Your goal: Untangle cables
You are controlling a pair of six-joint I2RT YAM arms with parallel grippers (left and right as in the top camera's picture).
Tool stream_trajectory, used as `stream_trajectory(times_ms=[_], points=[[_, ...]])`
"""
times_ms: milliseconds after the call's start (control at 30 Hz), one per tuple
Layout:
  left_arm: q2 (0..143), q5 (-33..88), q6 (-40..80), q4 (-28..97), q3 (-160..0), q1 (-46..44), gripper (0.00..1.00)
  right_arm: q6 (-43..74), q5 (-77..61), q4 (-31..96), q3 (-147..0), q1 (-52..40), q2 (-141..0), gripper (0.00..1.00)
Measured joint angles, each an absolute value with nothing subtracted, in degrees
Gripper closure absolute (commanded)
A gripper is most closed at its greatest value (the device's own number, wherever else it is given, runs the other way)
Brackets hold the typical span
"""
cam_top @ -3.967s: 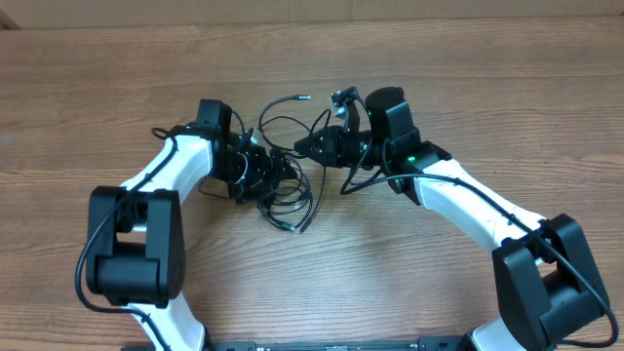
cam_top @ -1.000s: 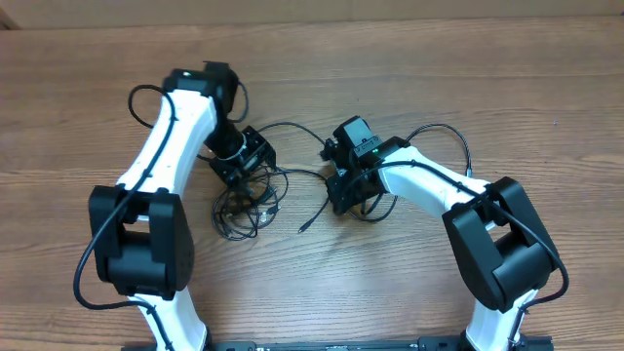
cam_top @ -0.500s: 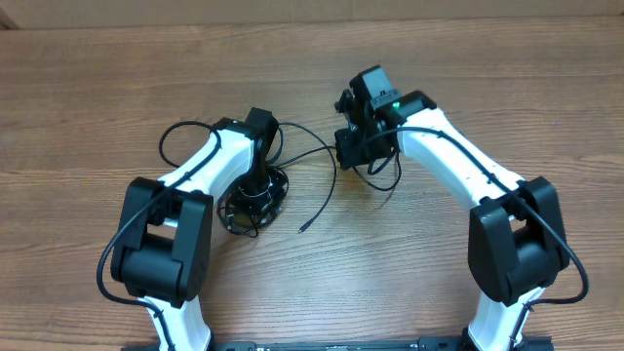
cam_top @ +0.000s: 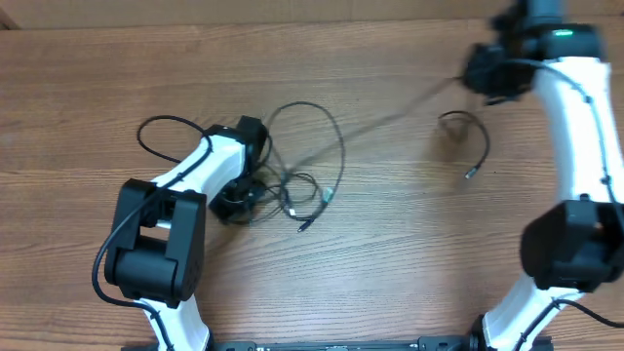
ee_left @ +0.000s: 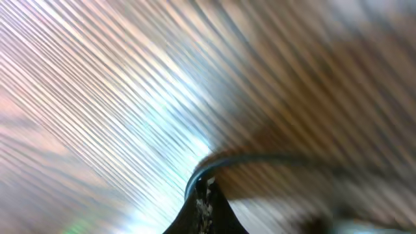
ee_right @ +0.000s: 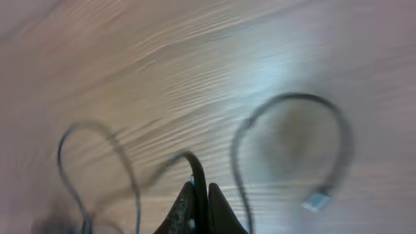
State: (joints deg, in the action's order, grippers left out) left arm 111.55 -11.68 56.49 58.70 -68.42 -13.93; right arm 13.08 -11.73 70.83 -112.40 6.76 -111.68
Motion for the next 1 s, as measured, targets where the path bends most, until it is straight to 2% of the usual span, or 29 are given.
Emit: stream_trajectory(times_ms=[133, 267, 433, 700, 1000], points=[[111.68, -16.80, 53.49, 59.31, -68.20, -10.00, 0.96, 15.00, -9.50, 74.56, -112.62, 15.99, -111.46, 0.96], [111.68, -18.09, 52.47, 59.96, -68.20, -6.02, 0.96, 15.66, -8.93, 75.92, -112.62, 19.94, -111.44, 0.96], [111.68, -19.35, 52.03, 60.82, -68.16, 0.45, 0.96, 16.82, -6.04, 76.60, -112.62, 21.76, -111.44, 0.96], [111.81, -19.99, 50.54, 64.84, -70.19, 13.72, 0.96, 23.29, 7.35, 77.78, -112.62, 22.96, -111.44, 0.96], [111.83, -18.92, 47.94, 65.65, -74.00, 26.06, 0.96, 28.38, 11.42, 78.87, -112.62, 30.79, -111.44, 0.96]])
